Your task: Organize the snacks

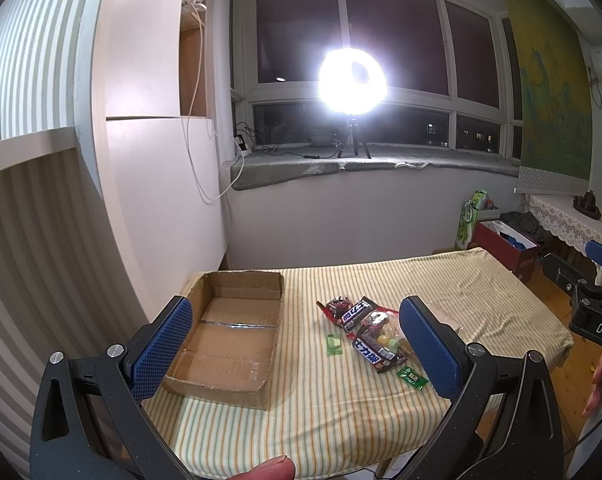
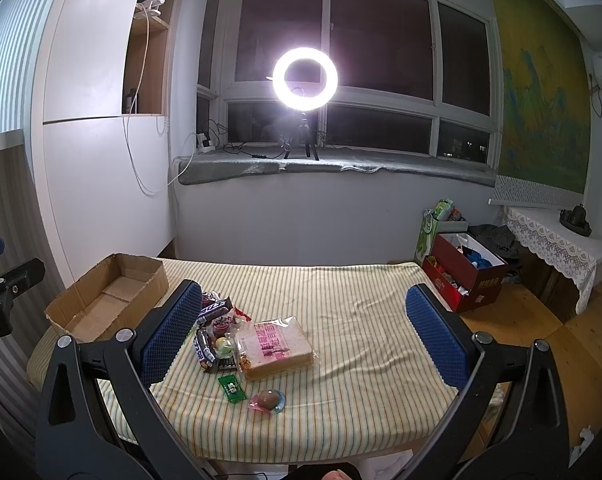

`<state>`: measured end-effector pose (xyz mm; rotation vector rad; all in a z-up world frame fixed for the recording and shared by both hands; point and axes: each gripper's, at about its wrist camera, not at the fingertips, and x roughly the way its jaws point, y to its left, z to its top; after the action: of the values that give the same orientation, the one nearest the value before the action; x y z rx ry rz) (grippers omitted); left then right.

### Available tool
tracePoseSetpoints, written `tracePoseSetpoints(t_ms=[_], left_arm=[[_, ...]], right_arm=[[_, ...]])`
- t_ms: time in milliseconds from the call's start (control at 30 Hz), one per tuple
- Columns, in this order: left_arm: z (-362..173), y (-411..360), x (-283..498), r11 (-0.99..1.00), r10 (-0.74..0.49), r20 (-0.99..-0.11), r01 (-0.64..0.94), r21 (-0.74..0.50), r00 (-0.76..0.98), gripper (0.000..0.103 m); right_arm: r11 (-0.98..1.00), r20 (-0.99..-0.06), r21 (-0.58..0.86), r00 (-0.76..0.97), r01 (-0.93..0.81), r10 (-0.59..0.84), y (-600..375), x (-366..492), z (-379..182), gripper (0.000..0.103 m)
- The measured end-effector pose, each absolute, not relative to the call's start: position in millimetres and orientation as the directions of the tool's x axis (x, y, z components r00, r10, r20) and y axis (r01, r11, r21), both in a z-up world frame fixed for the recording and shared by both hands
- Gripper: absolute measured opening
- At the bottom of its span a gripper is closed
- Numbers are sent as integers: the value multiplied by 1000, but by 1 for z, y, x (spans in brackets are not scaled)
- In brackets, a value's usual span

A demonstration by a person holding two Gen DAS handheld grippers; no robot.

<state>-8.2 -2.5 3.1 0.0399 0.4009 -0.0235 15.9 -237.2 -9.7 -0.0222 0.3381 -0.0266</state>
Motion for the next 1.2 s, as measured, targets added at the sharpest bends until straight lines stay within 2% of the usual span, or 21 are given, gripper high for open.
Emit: tracePoseSetpoints(t_ms=[833,967,1200], left_arm=[[1,-7,-7,999,-16,-399,34,39,917,102],[-5,-10,0,999,-31,-422,46,25,906,102],[-44,-21,34,988,-156,-551,130,-86,820,102]], right_arm=[[999,-352,-33,935,24,-34,-242,18,-24,103],[999,-388,-31,921,18,-29,-244,28,-32,103],[999,-527,-23,850,-30,13,-246,64,-84,103]])
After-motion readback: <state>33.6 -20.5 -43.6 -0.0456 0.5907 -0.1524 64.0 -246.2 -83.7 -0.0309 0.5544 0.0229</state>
